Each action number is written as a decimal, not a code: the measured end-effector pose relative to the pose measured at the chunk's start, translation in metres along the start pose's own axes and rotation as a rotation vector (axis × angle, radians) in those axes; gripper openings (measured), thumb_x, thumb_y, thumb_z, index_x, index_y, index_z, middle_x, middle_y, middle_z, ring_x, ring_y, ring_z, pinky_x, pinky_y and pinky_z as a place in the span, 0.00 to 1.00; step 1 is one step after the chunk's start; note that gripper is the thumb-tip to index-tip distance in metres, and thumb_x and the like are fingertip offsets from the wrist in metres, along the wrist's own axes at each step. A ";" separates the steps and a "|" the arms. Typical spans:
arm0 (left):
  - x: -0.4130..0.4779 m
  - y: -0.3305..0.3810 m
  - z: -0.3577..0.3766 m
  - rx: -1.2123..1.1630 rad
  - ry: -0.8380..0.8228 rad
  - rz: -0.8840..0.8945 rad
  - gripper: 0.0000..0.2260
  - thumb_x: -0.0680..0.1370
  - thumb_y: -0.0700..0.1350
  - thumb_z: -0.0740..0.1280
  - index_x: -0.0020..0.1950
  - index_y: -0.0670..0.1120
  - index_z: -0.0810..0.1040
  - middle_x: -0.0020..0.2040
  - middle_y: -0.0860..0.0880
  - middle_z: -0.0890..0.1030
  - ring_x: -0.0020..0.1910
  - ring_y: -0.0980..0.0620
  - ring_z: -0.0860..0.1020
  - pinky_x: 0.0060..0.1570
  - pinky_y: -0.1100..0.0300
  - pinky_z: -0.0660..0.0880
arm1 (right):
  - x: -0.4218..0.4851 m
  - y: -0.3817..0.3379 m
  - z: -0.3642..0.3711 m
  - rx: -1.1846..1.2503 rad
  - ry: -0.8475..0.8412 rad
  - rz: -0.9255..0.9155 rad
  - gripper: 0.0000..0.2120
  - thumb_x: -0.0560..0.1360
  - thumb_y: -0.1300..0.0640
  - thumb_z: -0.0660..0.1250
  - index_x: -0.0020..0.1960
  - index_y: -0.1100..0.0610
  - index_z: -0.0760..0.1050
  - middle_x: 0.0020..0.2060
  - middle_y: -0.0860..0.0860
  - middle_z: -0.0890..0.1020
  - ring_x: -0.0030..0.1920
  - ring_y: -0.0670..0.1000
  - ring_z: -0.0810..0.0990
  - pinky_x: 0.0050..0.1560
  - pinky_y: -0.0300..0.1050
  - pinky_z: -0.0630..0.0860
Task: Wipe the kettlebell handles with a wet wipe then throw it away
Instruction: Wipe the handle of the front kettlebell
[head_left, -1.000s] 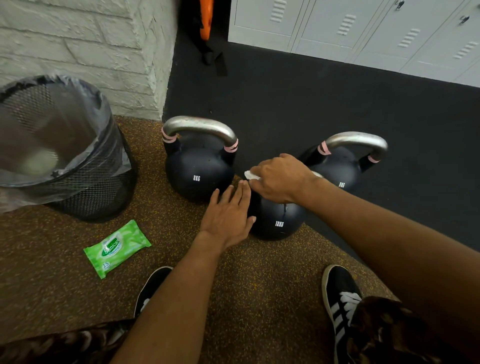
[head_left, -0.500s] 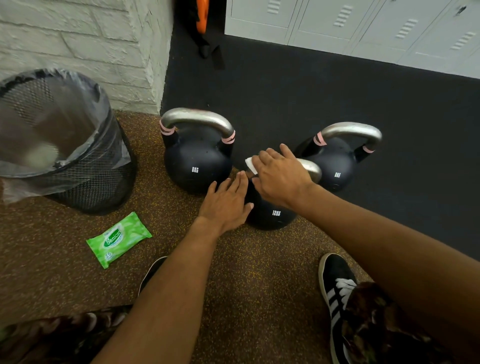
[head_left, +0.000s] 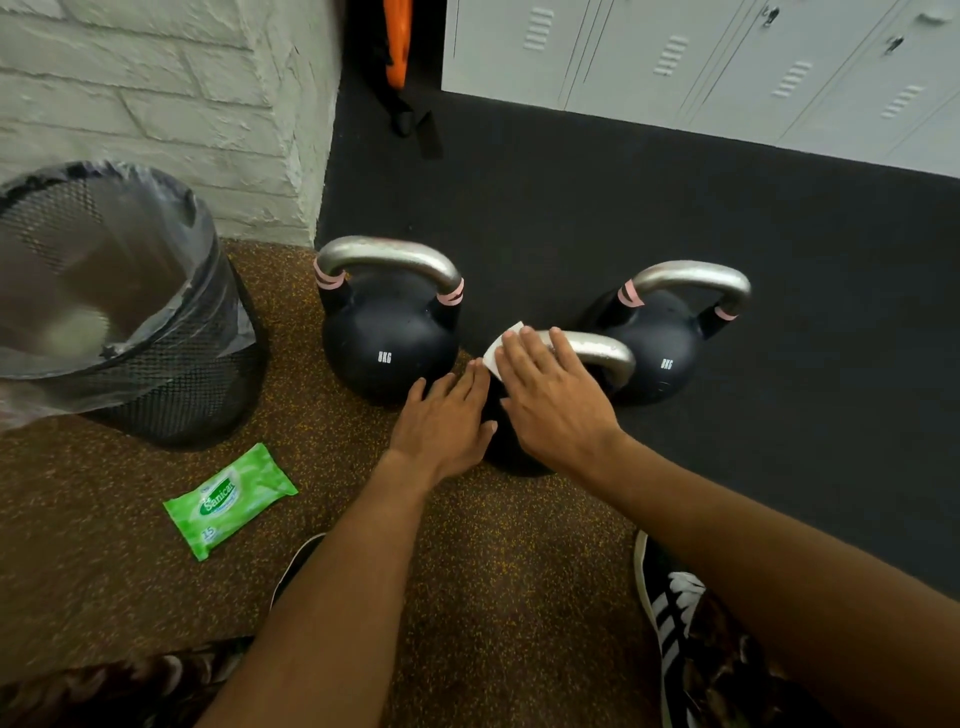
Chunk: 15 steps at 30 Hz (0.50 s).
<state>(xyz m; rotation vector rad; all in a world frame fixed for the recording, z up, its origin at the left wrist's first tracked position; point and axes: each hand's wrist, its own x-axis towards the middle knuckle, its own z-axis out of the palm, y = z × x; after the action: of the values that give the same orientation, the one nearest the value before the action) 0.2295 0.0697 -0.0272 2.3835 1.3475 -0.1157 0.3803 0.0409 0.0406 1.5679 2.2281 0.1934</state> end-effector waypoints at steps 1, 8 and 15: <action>-0.001 -0.001 0.001 -0.023 0.002 -0.006 0.33 0.83 0.57 0.58 0.82 0.47 0.49 0.82 0.47 0.54 0.79 0.45 0.58 0.76 0.41 0.55 | -0.002 0.001 0.002 0.000 -0.003 -0.002 0.30 0.84 0.45 0.44 0.80 0.60 0.43 0.80 0.59 0.46 0.80 0.58 0.42 0.76 0.60 0.38; 0.006 0.007 -0.017 -0.186 0.143 -0.085 0.24 0.83 0.54 0.59 0.78 0.48 0.64 0.77 0.49 0.68 0.72 0.45 0.70 0.69 0.46 0.69 | -0.023 0.007 0.019 0.074 0.098 0.132 0.30 0.79 0.49 0.52 0.78 0.61 0.60 0.78 0.61 0.59 0.78 0.59 0.58 0.76 0.62 0.55; 0.005 0.008 -0.019 -0.118 0.094 -0.080 0.25 0.83 0.53 0.58 0.79 0.47 0.62 0.78 0.49 0.65 0.73 0.46 0.68 0.70 0.45 0.68 | -0.022 0.001 0.023 0.074 0.103 0.088 0.31 0.81 0.50 0.46 0.79 0.63 0.42 0.79 0.62 0.43 0.79 0.61 0.42 0.76 0.62 0.39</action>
<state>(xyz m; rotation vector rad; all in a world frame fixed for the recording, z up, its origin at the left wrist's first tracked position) 0.2370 0.0773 -0.0089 2.2631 1.4511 0.0530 0.3969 0.0179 0.0258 1.7340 2.2692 0.2239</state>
